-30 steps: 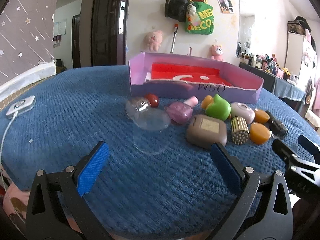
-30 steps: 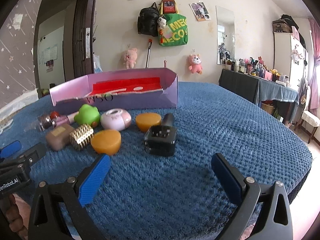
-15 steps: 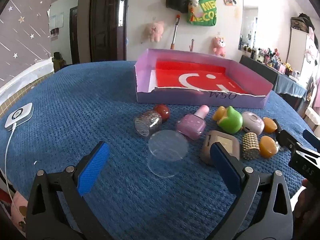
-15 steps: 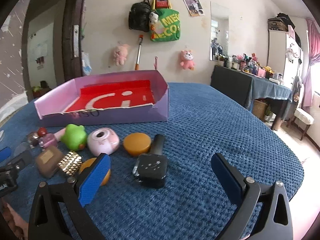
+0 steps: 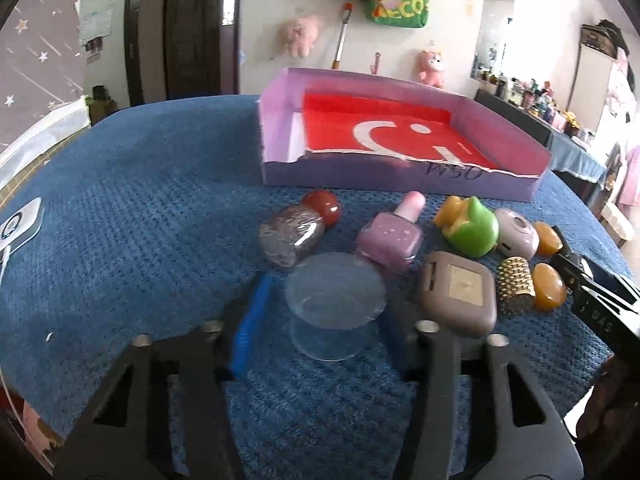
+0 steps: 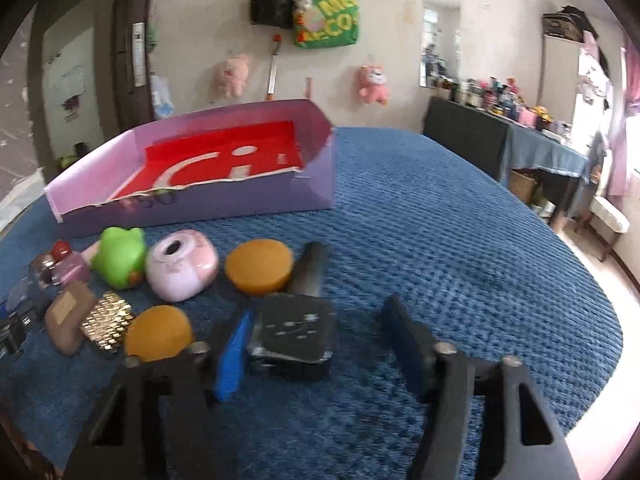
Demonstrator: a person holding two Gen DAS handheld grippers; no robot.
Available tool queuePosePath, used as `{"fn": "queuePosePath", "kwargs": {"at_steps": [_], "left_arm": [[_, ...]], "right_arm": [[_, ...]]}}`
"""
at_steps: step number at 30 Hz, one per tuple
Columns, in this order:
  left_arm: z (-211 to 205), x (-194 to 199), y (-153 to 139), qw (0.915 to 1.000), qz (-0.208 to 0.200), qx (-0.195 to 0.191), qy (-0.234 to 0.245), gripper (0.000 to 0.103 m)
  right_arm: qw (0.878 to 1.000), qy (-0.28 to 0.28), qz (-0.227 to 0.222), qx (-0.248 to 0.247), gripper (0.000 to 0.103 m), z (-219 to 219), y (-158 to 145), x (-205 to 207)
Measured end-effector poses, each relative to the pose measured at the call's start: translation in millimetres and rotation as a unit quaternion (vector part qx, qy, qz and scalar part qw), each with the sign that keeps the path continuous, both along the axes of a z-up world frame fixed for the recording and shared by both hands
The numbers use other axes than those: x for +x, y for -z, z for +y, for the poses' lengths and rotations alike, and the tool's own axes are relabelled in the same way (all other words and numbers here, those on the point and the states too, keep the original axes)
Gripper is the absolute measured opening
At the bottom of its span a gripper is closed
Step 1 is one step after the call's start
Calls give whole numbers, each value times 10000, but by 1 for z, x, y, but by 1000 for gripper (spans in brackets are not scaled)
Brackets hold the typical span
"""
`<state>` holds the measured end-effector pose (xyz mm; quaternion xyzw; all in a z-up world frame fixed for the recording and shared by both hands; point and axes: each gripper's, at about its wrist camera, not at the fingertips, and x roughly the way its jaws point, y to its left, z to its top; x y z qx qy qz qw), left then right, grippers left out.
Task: Organize rigid objects
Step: 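Grasp the clear cup with left gripper while right gripper grasps the black gadget, then lower the clear cup into the box with left gripper while right places the black gadget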
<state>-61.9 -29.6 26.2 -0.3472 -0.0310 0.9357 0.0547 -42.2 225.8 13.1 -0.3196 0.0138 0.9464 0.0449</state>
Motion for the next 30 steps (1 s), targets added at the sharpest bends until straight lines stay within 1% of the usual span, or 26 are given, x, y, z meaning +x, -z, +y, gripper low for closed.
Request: {"fn": "queuePosePath", "kwargs": {"at_steps": [1, 2, 7, 12, 16, 22, 26, 30], "left_arm": [[1, 1, -1, 10000, -2, 49, 62, 38], [2, 2, -1, 10000, 11, 44, 73, 37], [7, 7, -10, 9997, 159, -14, 186, 37], [8, 7, -20, 9994, 271, -17, 236, 37], [9, 7, -27, 9991, 354, -27, 234, 37], [10, 5, -40, 9985, 498, -42, 213, 37], [11, -3, -53, 9977, 637, -65, 219, 37], [13, -17, -66, 9972, 702, -8, 242, 37]], "right_arm": [[10000, -82, 22, 1, 38, -3, -1, 1], [9999, -56, 16, 84, 37, -5, -1, 2], [9995, -79, 54, -301, 37, 8, -7, 4], [9995, -162, 137, -251, 37, 4, -17, 6], [9991, -165, 154, -357, 37, 8, -22, 7], [9988, -224, 409, -168, 37, 5, -43, 9], [9979, -313, 539, -151, 37, 3, -60, 1], [9970, -423, 639, -134, 37, 3, -71, -13]]}}
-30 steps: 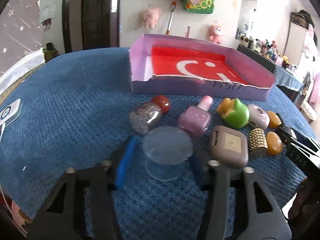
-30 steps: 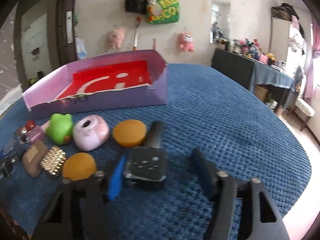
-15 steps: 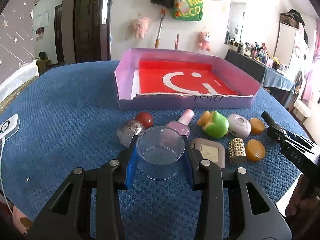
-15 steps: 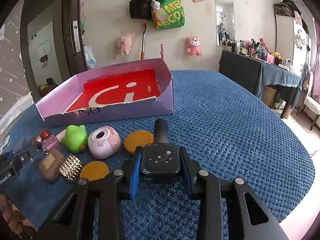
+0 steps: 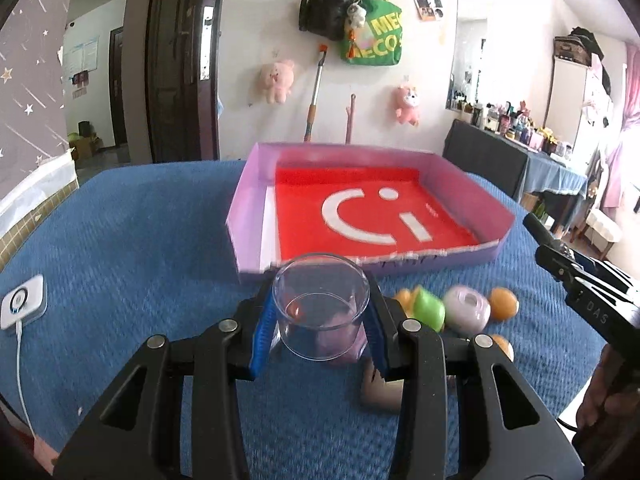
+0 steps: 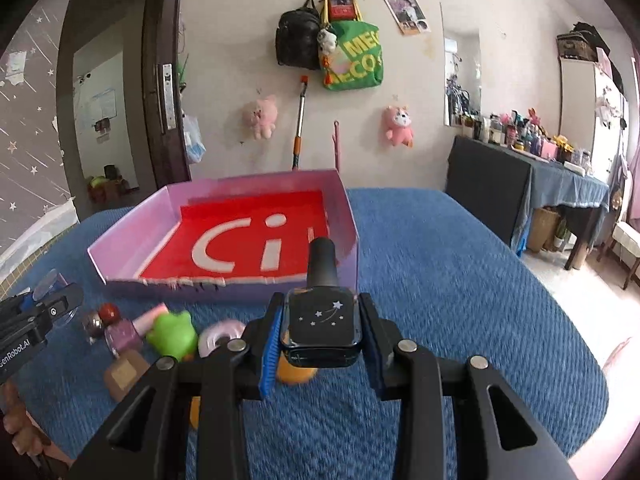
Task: Organize rigid objects
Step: 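Lower the clear cup into the box with left gripper while right places the black gadget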
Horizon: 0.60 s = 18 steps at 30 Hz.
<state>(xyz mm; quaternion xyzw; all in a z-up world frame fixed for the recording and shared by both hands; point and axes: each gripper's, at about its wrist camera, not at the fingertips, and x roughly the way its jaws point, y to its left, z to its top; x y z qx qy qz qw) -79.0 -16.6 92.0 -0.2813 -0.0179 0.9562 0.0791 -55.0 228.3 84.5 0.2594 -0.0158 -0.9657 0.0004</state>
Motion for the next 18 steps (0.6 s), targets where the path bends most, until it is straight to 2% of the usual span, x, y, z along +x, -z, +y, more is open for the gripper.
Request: {"fn": "queuePosePath", "kwargs": {"at_steps": [5, 9, 12, 18], "left_arm": [[5, -26, -8, 10000, -40, -3, -19, 37], [7, -60, -9, 9996, -294, 31, 11, 37], [9, -86, -6, 9986, -526, -35, 45, 37], [18, -122, 4, 9944, -943, -389, 280, 37]], "right_arm": [[9996, -210, 147, 154, 37, -8, -15, -29], [9987, -427, 96, 260, 37, -17, -21, -63], [9974, -623, -94, 360, 37, -23, -23, -94], [9881, -1001, -1018, 565, 37, -33, -12, -153]]}}
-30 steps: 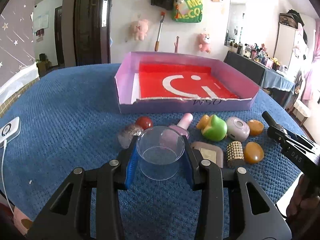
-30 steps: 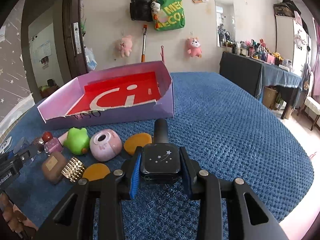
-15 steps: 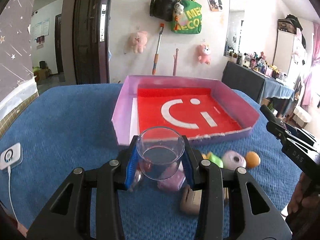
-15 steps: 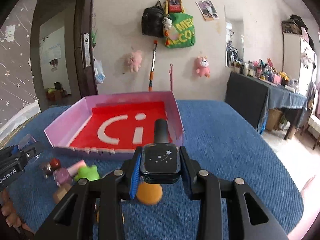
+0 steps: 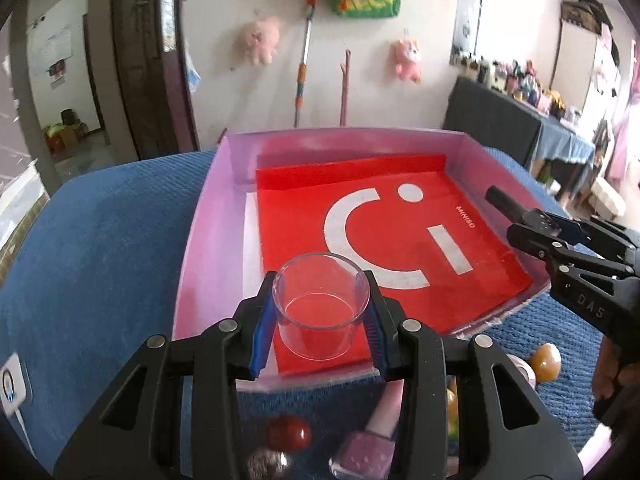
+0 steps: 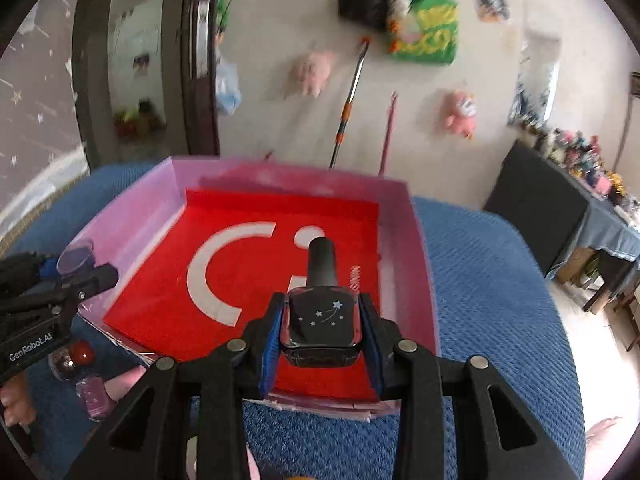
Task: Organize rigid objects
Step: 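Lower the clear cup into the box with left gripper while right places the black gadget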
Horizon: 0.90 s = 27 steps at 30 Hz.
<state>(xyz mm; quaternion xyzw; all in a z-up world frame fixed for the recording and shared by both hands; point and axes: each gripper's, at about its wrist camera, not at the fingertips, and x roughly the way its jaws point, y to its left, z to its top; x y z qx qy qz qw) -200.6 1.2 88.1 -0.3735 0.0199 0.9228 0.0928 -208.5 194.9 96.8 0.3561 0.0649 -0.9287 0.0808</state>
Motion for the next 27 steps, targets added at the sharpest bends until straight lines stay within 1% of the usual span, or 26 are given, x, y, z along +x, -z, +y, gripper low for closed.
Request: {"fn": "queuePosePath", "kwargs": {"at_steps": [5, 8, 10, 12, 14, 17, 22, 27], "left_arm": [[7, -21, 10, 9991, -312, -264, 117, 37], [8, -32, 22, 9975, -649, -247, 154, 37], [9, -36, 30, 9961, -802, -306, 186, 37], [11, -39, 36, 9950, -879, -428, 190, 37], [11, -41, 40, 9940, -973, -459, 202, 37], [12, -40, 40, 9937, -987, -494, 212, 37], [12, -38, 38, 9927, -1073, -503, 217, 37], [9, -39, 37, 9923, -1126, -462, 210, 38]], "right_arm": [[9972, -239, -656, 265, 37, -3, 15, -26], [9939, -294, -1001, 345, 37, -3, 27, -36], [9921, -375, -1084, 513, 37, -5, 31, -38], [9902, -441, -1176, 606, 37, -8, 36, -36], [9878, -472, -1301, 719, 37, -10, 41, -39], [9855, -498, -1348, 898, 37, -13, 43, -40], [9828, -516, -1443, 1030, 37, -15, 47, -41], [9821, -519, -1470, 1059, 37, -15, 48, -41]]}}
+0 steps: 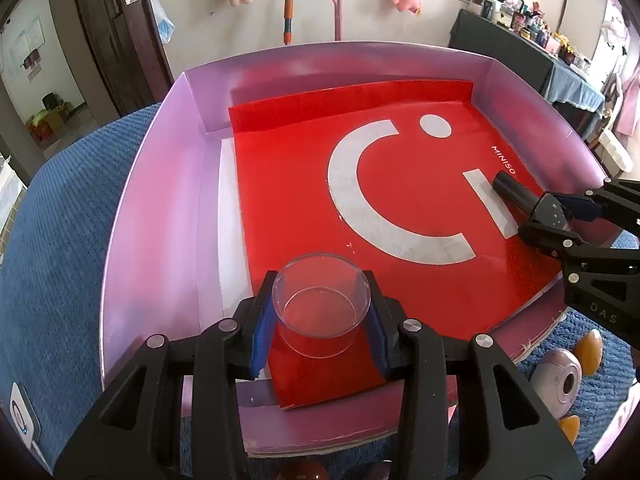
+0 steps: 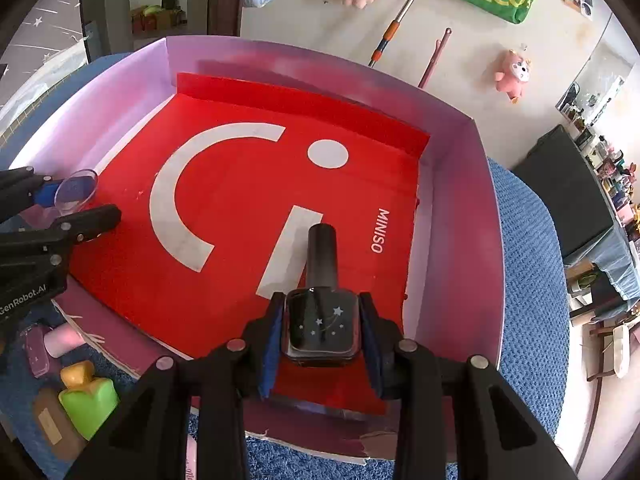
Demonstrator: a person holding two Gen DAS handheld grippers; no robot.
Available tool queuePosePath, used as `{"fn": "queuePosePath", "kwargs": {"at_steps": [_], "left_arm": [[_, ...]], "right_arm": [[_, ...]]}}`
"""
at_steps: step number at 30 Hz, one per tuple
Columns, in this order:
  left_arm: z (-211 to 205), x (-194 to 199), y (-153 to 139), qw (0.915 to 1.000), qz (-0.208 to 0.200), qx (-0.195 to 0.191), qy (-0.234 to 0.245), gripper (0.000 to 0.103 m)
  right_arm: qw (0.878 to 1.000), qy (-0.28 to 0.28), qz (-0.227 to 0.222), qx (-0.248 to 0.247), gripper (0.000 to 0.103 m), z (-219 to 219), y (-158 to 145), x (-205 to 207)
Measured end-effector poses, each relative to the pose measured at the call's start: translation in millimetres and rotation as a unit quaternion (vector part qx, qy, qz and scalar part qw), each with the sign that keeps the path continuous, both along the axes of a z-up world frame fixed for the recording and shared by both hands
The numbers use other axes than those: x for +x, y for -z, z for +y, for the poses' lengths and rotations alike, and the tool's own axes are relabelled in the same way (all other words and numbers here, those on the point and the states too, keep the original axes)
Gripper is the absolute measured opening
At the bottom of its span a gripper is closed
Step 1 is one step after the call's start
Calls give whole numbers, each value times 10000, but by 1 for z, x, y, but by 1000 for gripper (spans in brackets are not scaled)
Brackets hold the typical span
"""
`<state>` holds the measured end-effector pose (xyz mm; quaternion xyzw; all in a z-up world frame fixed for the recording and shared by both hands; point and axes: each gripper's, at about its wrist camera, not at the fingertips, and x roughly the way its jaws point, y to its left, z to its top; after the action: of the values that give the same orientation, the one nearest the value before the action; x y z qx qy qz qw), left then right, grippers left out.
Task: Organize rigid objects
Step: 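Lower the clear cup into the box with left gripper while right places the black gadget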
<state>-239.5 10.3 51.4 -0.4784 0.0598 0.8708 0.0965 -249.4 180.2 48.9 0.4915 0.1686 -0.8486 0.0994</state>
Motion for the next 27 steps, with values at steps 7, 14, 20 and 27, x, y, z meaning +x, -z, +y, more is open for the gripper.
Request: {"fn": "queuePosePath", "kwargs": {"at_steps": [7, 14, 20, 27], "left_arm": [[1, 0, -1, 10000, 18, -13, 3, 38], [-3, 0, -2, 9999, -9, 127, 13, 42], [-2, 5, -5, 9996, 50, 257, 57, 53], [-1, 10, -18, 9991, 225, 352, 31, 58]], "right_arm": [[10000, -6, -51, -4, 37, 0, 1, -3], [9999, -8, -96, -48, 37, 0, 1, -3], [9998, 8, -130, -151, 41, 0, -2, -2], [9995, -26, 87, -313, 62, 0, -21, 6]]}}
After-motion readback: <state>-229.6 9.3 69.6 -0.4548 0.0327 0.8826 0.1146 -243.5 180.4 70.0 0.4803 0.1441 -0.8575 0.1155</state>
